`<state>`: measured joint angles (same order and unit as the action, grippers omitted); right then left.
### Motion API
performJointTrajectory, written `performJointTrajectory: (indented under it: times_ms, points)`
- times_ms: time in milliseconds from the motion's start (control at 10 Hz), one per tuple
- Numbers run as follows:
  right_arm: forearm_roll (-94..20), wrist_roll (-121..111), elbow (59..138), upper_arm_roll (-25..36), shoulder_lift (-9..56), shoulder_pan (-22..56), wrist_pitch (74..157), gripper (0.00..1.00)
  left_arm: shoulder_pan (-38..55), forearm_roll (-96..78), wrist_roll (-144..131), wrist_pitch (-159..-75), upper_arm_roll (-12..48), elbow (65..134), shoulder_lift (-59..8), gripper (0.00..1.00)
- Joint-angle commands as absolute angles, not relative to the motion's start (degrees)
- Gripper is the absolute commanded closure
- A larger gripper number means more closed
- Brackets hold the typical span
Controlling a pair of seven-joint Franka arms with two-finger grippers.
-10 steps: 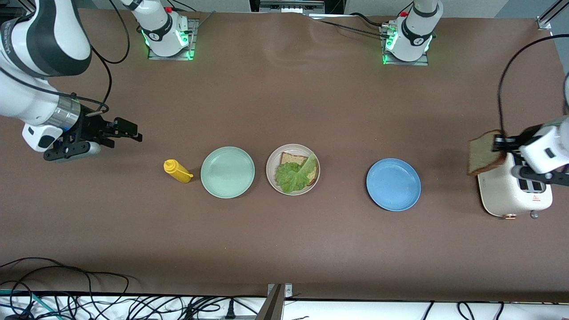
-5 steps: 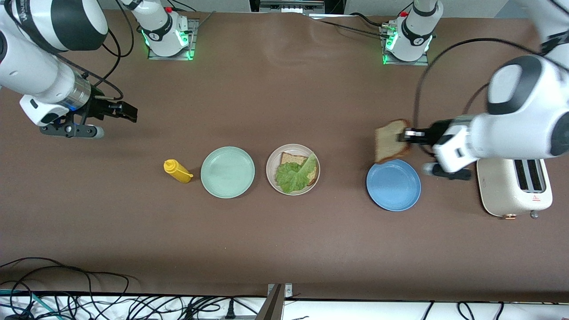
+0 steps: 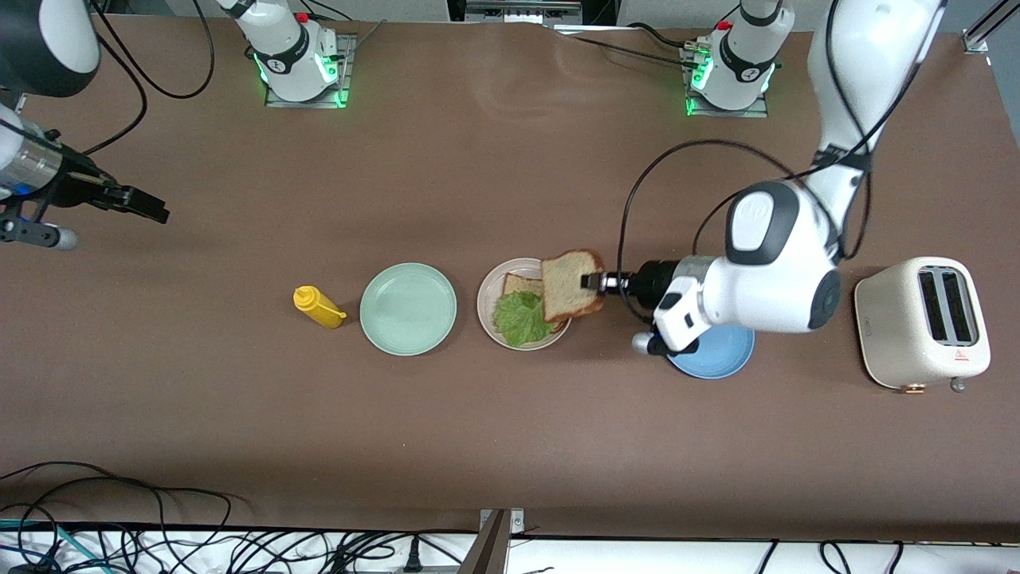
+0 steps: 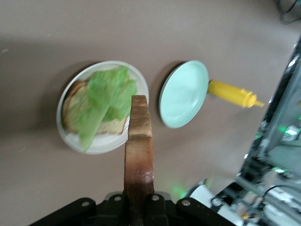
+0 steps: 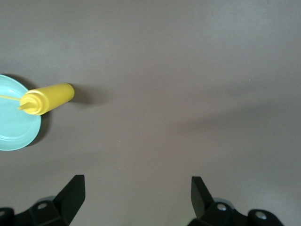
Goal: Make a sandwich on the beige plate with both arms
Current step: 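Lay the bread on the lettuce and open the left gripper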
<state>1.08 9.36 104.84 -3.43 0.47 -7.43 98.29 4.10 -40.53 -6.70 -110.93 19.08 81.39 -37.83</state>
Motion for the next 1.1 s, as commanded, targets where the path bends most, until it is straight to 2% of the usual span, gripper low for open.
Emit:
performJointTrajectory:
  times_ms: [0,200,600,700,800,1000]
  points:
    - [0.6,10.2,104.0,-4.7,0.2,-7.2,95.3,0.00,6.1,-45.8,-0.6,-114.8,18.8,80.4,-42.5,1.00]
    - [0.8,10.7,102.0,-6.2,1.0,-7.5,95.2,0.00,7.0,-54.2,7.2,-114.8,18.8,81.1,-45.3,1.00]
    - [0.7,11.4,101.8,-6.6,0.8,-7.0,94.8,0.00,6.8,-55.7,22.6,-114.3,18.8,82.3,-50.9,1.00]
    - [0.8,11.7,101.4,-6.7,0.8,-6.9,93.5,0.00,6.9,-55.7,22.8,-114.3,18.8,82.8,-50.9,0.80]
    - [0.7,11.5,101.0,-6.7,0.7,-6.9,93.4,0.00,6.6,-55.7,22.9,-114.3,18.8,82.7,-50.8,0.01]
    - [0.7,11.4,101.0,-6.7,0.8,-6.9,93.3,0.00,5.6,-54.7,22.4,-113.6,18.8,82.2,-49.7,0.00]
